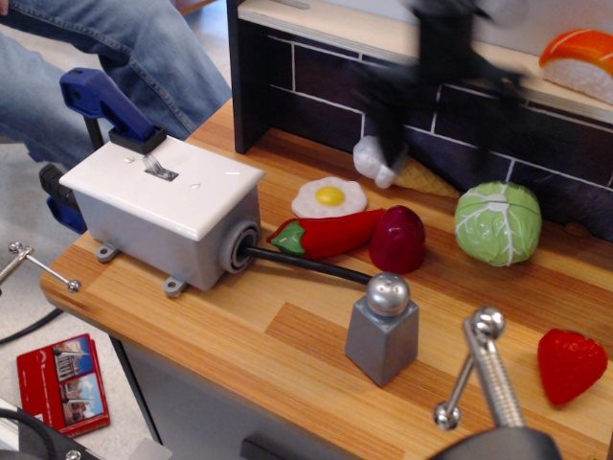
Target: Move light switch to the right
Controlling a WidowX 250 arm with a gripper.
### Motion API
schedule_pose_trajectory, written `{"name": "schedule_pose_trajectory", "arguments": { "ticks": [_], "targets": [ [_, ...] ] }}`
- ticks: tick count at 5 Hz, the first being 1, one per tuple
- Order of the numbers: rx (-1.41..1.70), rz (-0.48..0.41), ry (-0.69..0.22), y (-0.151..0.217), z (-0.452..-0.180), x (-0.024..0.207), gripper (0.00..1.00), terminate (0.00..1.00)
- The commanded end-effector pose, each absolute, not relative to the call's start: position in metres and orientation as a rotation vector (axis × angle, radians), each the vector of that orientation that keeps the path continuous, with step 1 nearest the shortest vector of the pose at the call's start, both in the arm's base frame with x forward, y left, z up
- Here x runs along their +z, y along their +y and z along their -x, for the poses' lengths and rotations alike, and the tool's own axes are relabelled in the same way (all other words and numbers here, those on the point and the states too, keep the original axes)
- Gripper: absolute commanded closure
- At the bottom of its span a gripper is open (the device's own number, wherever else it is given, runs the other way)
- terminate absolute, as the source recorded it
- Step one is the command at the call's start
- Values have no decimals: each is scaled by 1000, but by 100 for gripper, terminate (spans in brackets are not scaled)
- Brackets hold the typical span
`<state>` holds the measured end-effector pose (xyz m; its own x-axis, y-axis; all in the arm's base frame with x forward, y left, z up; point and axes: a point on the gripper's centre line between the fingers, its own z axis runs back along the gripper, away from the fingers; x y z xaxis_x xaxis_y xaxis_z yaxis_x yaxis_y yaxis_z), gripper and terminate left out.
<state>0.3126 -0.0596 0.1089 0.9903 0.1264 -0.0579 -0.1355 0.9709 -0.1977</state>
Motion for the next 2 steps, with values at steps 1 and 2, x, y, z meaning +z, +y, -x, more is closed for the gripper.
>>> {"name": "schedule_pose_trajectory", "arguments": {
  "ticks": [1, 2],
  "targets": [
    [32, 247, -47, -1, -296, 154, 0, 0],
    [35, 234, -14, 28, -287, 148, 0, 0]
  ]
}}
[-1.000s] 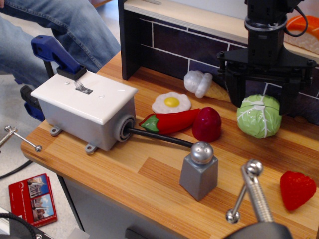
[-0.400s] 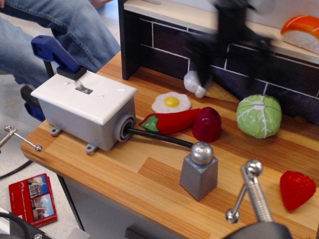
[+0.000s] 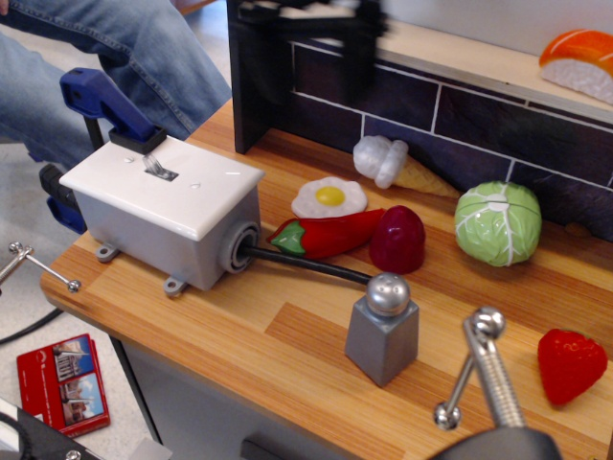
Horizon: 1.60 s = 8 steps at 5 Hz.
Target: Move light switch to the right
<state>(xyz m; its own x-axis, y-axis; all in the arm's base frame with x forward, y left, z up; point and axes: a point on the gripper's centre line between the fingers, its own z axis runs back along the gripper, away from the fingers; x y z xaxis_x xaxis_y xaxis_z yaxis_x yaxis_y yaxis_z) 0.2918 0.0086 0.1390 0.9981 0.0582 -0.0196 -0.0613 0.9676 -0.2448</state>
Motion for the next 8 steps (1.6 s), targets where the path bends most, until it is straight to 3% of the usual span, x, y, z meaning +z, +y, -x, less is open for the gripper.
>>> {"name": "schedule_pose_trajectory", "arguments": {
  "ticks": [1, 2, 3, 4, 6, 8],
  "targets": [
    [21, 198, -17, 64, -270, 144, 0, 0],
    [6, 169, -9, 90, -257, 136, 0, 0],
    [-23, 136, -45, 103, -249, 125, 0, 0],
    [-18, 135, -23, 110, -249, 117, 0, 0],
    [-8, 117, -20, 107, -251, 89, 0, 0],
    [22, 139, -8, 95, -251, 82, 0, 0]
  ]
}}
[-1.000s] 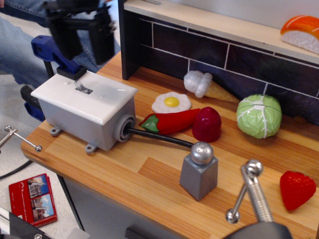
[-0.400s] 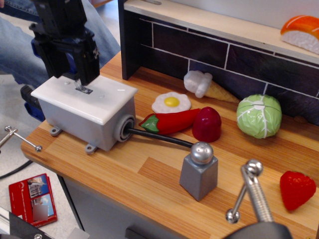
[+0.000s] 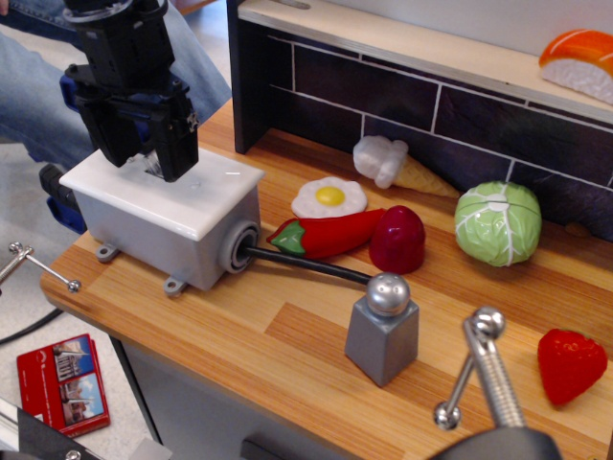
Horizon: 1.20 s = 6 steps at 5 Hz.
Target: Move light switch to the right
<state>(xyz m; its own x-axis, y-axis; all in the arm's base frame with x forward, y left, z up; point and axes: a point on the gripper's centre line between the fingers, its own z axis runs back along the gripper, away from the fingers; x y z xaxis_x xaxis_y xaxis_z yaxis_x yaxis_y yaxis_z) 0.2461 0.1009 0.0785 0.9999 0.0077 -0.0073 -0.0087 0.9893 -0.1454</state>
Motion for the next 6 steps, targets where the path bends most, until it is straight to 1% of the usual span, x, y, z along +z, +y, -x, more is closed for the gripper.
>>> {"name": "schedule_pose_trajectory", "arguments": {
  "ticks": [1, 2, 4, 5, 6],
  "targets": [
    [46, 148, -1, 85, -257, 79, 0, 0],
    [69, 163, 8, 76, -260, 77, 0, 0],
    [86, 191, -1, 65, -264, 85, 0, 0],
    [94, 210, 2, 53, -266, 92, 0, 0],
    [91, 207, -2, 50, -266, 93, 0, 0]
  ]
}}
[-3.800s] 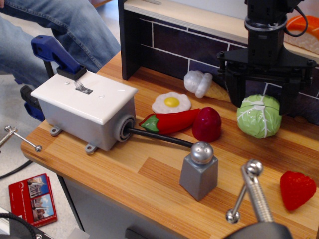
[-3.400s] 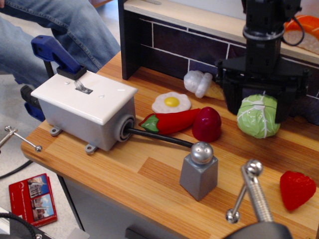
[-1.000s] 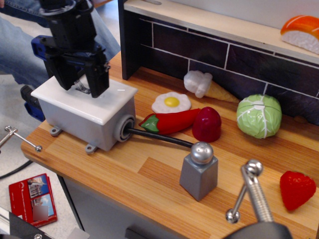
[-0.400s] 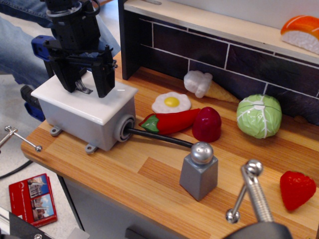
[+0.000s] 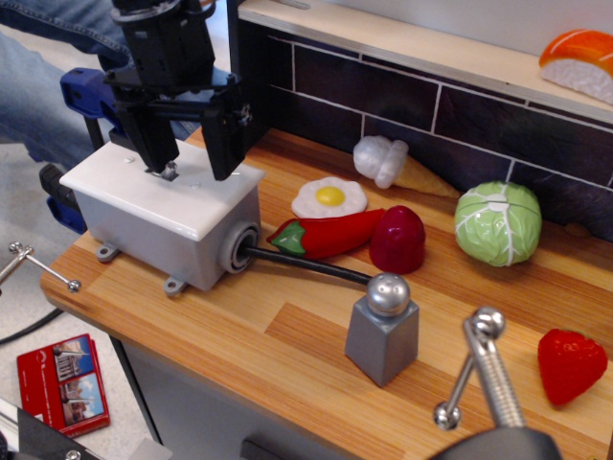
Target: Move light switch to the right
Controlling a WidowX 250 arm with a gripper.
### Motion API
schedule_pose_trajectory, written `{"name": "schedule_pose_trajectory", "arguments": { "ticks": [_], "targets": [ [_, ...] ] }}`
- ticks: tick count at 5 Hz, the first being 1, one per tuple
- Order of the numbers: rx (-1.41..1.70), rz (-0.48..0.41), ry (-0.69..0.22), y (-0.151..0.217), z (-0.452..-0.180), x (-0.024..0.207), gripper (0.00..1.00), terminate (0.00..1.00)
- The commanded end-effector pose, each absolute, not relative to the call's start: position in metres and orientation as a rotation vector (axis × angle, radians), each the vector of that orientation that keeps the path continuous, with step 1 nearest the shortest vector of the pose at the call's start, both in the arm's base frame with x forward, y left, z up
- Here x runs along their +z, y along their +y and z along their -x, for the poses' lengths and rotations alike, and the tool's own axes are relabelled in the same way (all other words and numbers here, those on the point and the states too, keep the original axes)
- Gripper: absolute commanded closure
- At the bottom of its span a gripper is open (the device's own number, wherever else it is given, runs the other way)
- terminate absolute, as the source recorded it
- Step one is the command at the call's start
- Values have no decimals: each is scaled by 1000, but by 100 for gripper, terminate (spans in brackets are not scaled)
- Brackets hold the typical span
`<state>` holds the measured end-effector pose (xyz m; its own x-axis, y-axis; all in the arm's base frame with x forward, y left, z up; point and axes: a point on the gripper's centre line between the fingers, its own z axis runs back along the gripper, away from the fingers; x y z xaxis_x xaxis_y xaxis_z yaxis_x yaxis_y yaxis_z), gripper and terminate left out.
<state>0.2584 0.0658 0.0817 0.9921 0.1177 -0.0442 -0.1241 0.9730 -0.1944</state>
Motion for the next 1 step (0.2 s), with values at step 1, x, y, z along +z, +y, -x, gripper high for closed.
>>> {"name": "schedule_pose_trajectory", "arguments": {
  "ticks": [1],
  "targets": [
    [98, 188, 13, 52, -271, 90, 0, 100]
  ]
}}
